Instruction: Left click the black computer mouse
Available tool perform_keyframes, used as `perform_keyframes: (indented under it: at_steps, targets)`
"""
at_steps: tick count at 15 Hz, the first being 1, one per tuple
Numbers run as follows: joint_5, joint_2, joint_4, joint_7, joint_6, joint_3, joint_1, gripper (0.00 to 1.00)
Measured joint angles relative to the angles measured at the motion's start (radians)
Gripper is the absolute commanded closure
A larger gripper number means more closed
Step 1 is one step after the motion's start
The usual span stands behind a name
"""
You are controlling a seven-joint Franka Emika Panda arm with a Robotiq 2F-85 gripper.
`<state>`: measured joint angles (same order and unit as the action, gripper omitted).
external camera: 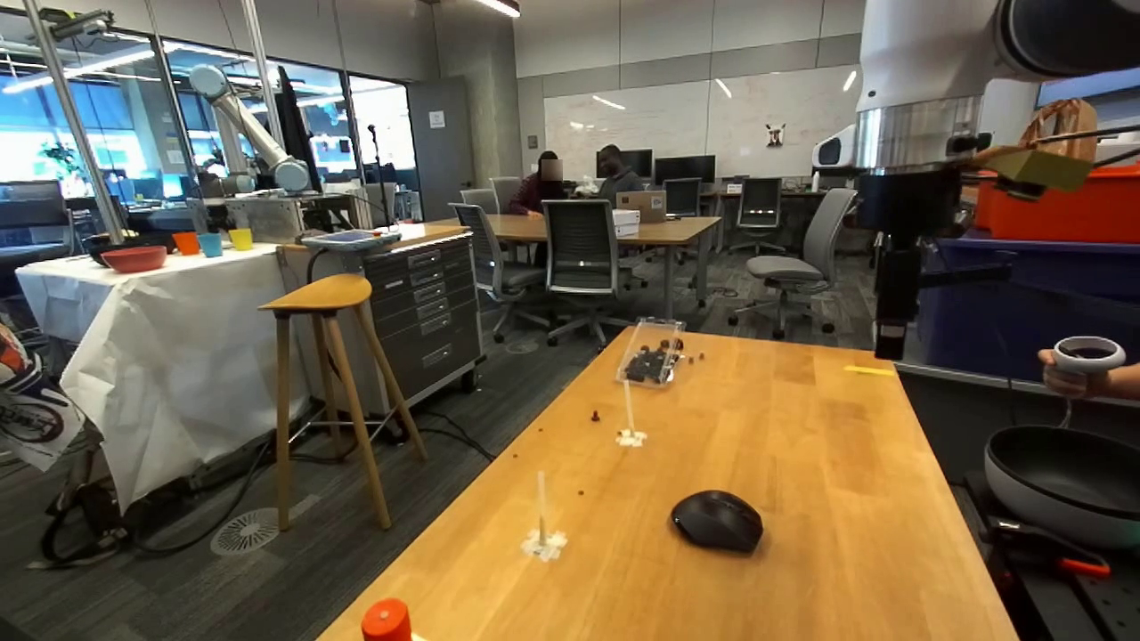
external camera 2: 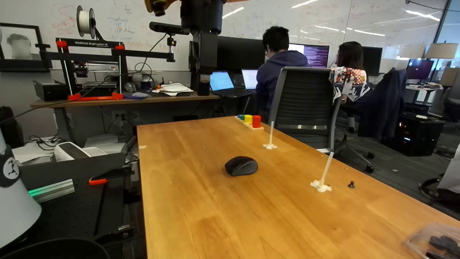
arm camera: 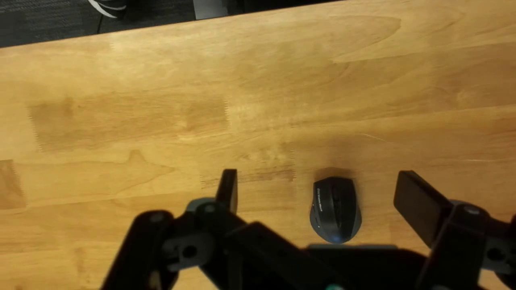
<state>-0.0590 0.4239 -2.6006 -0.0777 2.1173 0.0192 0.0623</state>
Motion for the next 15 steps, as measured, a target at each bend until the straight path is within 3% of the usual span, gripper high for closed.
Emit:
perform_keyframes:
  at_steps: [9, 10, 15]
  targets:
    - [-0.037, -0.223, 0.046, -0.008, 0.206, 0.008, -0.012, 0.95]
    - [-0.037, -0.251, 0.058, -0.008, 0.221, 0.009, -0.016, 1.0]
    - [-0.023, -0.387, 0.147, -0.007, 0.256, 0.01, -0.055, 1.0]
